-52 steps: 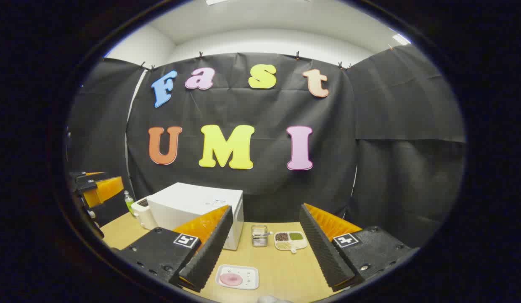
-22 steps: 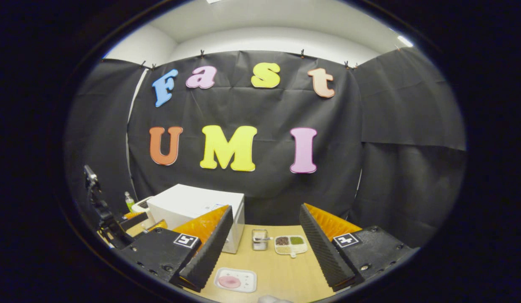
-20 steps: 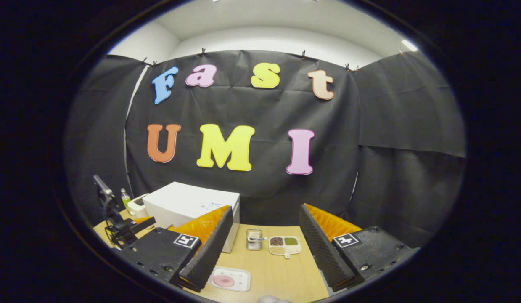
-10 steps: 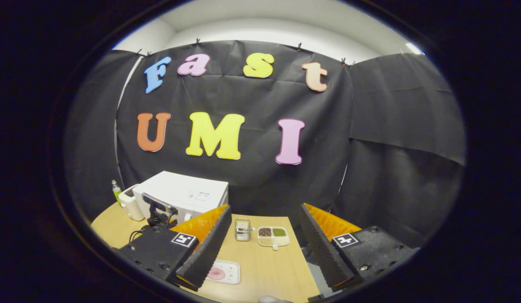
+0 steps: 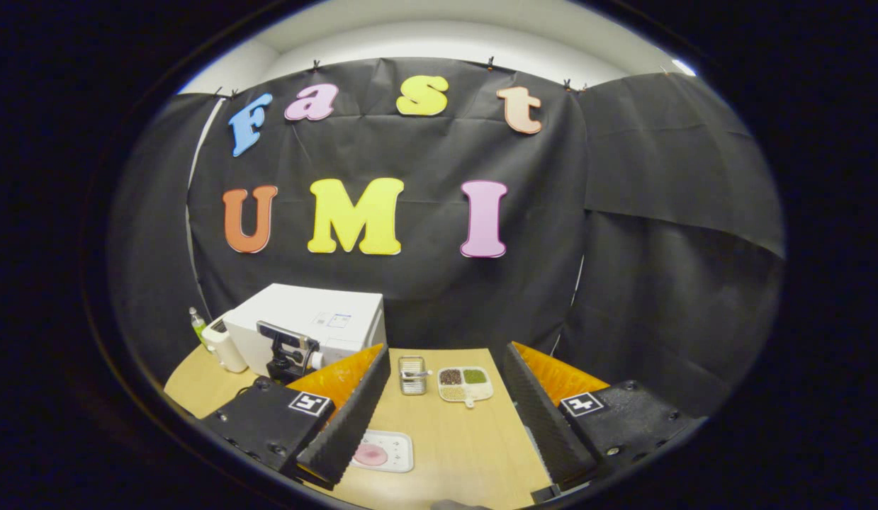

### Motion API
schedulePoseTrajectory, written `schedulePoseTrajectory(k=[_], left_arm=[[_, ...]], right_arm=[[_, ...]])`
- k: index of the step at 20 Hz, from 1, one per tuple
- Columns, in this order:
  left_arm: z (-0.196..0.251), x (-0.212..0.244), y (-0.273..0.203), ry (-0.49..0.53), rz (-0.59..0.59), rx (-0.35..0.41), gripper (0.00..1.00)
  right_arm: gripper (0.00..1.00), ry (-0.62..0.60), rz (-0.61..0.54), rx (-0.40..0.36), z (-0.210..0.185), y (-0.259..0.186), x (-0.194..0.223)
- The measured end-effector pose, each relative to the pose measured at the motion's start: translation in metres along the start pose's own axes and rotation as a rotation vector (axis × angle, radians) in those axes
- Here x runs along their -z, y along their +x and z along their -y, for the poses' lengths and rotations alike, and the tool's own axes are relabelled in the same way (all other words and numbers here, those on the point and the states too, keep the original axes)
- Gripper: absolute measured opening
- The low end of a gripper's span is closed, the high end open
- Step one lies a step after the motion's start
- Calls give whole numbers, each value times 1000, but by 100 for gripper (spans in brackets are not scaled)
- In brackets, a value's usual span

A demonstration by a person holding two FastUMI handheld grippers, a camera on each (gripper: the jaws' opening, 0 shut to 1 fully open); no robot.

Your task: Open the microwave oven with the left hand, put the food in, and close the microwave oven.

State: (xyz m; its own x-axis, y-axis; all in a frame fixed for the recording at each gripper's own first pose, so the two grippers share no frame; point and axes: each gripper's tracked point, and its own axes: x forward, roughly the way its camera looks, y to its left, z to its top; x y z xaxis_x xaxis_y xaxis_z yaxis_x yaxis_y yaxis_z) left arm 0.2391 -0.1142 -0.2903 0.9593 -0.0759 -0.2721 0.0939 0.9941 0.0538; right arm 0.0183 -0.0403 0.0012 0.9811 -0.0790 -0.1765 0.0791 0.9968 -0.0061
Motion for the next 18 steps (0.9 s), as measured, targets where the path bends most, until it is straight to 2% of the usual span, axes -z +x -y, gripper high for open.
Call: schedulePoseTrajectory(k=[1,2,3,4,5,10,11,13,14,15,18], left_arm=[[0,-2,1,7,7,1,27],[-5,-3,0,-17,7,8,25],[-4,-1,0,-33,-5,11,17],[-3,1,-1,-42,-10,18,17],[-3,0,-3,-35,-12,23,12],[-3,5,-4,-48,-29,51,13],[-3,4,-4,-54,-27,61,13],[-3,5,-6,-56,-34,71,13],[-3,6,-8,-55,-42,72,13],[-4,8,-19,-61,-41,67,12],[-11,19,-59,-2,-5,79,13]], right_arm=[[100,3,-2,-2,-1,1,1],[100,2,-3,-7,-3,1,0],[100,-1,-3,-10,-4,1,1],[100,-3,2,-8,-3,-1,-1],[100,-5,6,-8,-3,-1,-3],[100,-23,17,-3,-2,-14,-4],[96,-32,22,5,0,-18,-5],[100,-40,33,15,3,-25,-6],[96,-36,35,16,3,-27,-5],[100,-32,31,14,2,-29,-3],[100,-31,32,4,0,-36,-1]])
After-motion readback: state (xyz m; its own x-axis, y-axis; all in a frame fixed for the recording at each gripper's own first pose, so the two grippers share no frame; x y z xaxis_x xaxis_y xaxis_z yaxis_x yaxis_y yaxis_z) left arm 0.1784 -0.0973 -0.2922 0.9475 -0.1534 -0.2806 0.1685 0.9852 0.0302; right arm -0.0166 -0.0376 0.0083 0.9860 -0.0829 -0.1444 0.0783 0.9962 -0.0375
